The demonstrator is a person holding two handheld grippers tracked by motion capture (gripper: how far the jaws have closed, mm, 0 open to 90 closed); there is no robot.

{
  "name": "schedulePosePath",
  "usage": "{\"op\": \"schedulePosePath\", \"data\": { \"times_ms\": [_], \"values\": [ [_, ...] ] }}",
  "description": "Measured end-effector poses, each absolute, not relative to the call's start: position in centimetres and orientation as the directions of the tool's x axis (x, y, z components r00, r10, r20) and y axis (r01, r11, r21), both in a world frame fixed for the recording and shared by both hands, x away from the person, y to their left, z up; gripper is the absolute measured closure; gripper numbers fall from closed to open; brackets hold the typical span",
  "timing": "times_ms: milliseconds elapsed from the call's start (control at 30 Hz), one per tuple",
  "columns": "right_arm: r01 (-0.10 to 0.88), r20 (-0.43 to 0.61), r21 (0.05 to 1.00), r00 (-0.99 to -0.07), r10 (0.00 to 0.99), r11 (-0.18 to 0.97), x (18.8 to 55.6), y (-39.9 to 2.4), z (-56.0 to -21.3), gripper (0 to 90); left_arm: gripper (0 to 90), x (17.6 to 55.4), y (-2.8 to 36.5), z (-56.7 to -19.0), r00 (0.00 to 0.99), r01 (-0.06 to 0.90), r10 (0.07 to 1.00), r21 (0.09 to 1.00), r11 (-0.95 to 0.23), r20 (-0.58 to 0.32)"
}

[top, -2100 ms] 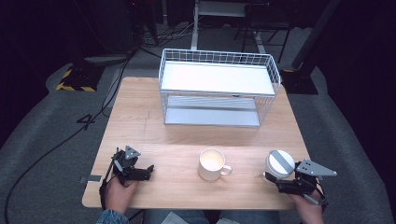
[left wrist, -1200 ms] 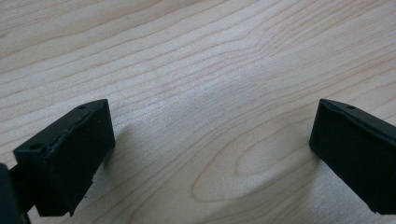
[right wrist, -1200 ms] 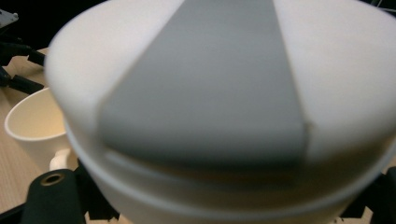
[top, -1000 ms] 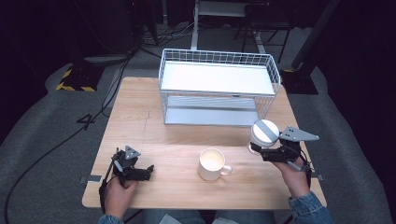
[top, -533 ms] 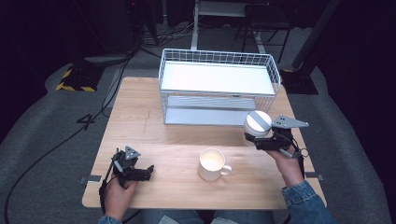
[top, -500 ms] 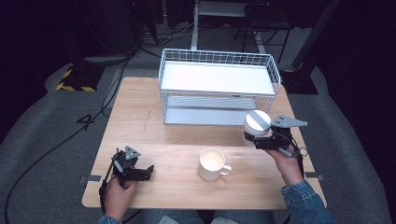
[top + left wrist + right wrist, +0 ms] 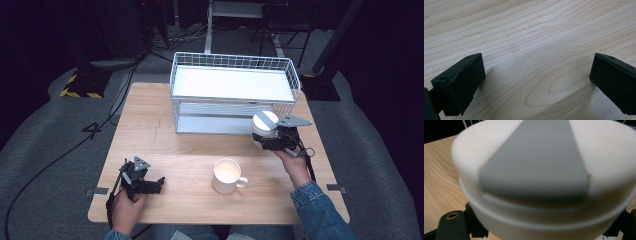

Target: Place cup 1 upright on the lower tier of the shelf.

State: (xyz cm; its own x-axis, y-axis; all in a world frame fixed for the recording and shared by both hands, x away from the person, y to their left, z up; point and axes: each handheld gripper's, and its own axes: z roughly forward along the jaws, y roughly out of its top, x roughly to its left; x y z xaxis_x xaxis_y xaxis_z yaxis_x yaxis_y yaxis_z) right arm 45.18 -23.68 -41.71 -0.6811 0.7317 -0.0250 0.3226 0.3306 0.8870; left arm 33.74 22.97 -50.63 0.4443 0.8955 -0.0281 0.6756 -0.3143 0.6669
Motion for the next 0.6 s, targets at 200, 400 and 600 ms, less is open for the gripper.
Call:
{"op": "schedulePosePath", "data": {
  "times_ms": [200,400,600],
  "values": [
    [0.325,-0.029,0.886,-0.673,0.739,0.331,46.3,-23.1,-42.0,18.9,0.5,33.7,23.0,-50.6,0.444,0.675,0.895,0.667,-0.314,-0.028],
    [0.333,-0.019,0.888,-0.662,0.749,0.317,47.2,-22.6,-42.3,18.9,0.5,33.7,23.0,-50.6,0.444,0.675,0.895,0.667,-0.314,-0.028],
    [0.325,-0.023,0.895,-0.653,0.757,0.307,48.3,-21.9,-43.0,18.9,0.5,33.7,23.0,-50.6,0.444,0.676,0.895,0.667,-0.314,-0.028]
  ]
}}
